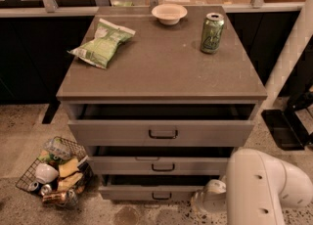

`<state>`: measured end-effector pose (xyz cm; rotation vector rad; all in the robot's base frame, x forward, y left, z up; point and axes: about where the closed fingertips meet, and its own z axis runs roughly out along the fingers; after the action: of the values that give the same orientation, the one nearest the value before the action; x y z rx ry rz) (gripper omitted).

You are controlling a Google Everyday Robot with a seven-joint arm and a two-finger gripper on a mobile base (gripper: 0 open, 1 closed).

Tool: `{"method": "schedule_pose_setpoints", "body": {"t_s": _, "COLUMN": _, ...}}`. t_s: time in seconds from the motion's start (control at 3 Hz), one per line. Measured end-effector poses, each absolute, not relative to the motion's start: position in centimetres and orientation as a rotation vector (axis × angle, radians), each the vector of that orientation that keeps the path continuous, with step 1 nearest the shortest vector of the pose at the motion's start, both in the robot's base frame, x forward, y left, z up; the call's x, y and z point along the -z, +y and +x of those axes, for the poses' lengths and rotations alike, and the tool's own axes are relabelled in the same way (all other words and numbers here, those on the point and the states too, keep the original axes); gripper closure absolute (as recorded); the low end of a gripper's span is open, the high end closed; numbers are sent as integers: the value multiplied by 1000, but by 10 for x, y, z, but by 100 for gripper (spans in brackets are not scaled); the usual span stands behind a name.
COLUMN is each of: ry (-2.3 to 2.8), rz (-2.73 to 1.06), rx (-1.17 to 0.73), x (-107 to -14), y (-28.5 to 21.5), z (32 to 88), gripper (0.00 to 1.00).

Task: Close bottom drawer

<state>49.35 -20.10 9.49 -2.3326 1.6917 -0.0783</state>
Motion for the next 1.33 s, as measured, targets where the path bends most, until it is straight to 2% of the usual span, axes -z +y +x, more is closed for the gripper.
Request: {"method": "schedule_pose_setpoints", "body": {"t_s": 1.33, "ry": 1678, "rz": -2236, "rx": 82, "x": -104, "y": -219, "z": 513, "gripper": 100}}
